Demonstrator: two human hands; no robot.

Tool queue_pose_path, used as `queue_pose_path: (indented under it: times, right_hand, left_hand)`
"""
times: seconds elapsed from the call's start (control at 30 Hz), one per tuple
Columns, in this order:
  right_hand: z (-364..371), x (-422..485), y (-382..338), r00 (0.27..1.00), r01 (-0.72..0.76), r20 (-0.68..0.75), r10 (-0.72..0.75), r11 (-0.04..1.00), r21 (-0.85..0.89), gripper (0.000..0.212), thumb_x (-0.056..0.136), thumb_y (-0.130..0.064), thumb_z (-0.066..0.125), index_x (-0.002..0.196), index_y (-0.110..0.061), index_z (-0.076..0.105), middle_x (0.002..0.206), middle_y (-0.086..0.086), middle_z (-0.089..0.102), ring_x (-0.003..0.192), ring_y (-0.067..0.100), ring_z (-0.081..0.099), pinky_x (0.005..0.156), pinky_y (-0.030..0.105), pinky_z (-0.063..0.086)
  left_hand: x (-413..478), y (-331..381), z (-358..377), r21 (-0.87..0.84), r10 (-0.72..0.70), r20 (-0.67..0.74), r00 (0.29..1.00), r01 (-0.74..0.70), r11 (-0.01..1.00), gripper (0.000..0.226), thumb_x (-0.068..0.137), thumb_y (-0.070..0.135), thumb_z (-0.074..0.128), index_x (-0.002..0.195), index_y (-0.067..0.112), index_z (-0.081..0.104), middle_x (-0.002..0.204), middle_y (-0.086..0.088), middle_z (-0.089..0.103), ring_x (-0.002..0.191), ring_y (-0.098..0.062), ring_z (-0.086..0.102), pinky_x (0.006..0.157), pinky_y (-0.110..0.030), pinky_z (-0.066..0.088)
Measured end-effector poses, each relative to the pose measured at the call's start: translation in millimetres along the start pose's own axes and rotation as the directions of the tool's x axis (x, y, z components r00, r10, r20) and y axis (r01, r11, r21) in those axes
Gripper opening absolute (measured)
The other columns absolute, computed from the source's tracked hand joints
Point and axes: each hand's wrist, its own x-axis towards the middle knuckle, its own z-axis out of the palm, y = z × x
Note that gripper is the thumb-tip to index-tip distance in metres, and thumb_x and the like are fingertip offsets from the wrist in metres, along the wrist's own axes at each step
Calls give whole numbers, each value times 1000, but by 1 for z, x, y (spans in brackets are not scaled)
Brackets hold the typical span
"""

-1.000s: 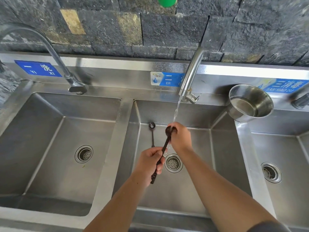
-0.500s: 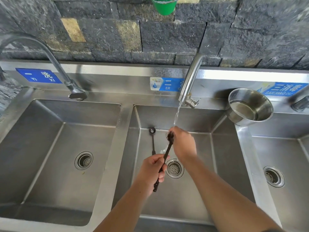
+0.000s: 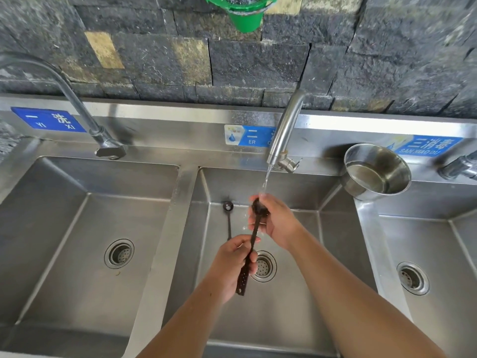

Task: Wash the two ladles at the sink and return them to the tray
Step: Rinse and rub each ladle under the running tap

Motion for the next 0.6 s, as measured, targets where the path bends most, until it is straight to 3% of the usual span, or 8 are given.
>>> queue_pose_path:
  times: [0.07,0.27,0.4,0.47,0.6]
  right_hand:
    - [1,1,-10,1000,-15,18,14,999,49,34,105,-30,35,109,-5,58,81,15,61,67,29,57,68,40,50]
    - [1,11,-31,998,21,51,-23,999,30,40,103,-23,33,120,2,60,84,16,62,72,28,61,74,42,49]
    - [1,12,-40,995,56,77,-56,998,-4,38,101,-22,35,113,0,64,81,14,65,68,25,63,55,30,49]
    - [1,14,-45,993,79,87,-78,997,-11,38,100,-23,37,113,-1,65,79,13,66,62,21,62,42,25,42]
    - [0,22,-57,988,122,91,-121,993,-3,36,99,-24,39,108,-5,68,80,13,66,66,21,63,41,25,41]
  left_hand:
    - [6,4,6,-14,7,4,1000,-7,1000,24,103,6,41,108,1,64,64,-8,57,53,-20,48,51,-29,41]
    - [21,25,17,-25,98,18,995,-98,995,24,102,3,39,107,0,63,70,-11,63,55,-22,50,54,-30,41]
    - [31,47,27,-49,172,55,983,-170,984,24,103,10,40,100,3,63,71,-9,65,54,-19,51,51,-27,42]
    - [37,57,32,-35,202,71,977,-200,979,25,104,11,40,99,4,64,70,-7,64,53,-17,50,50,-26,41]
    - [46,69,41,-28,233,84,969,-232,972,26,104,15,42,98,6,65,67,-3,61,52,-14,49,48,-25,40]
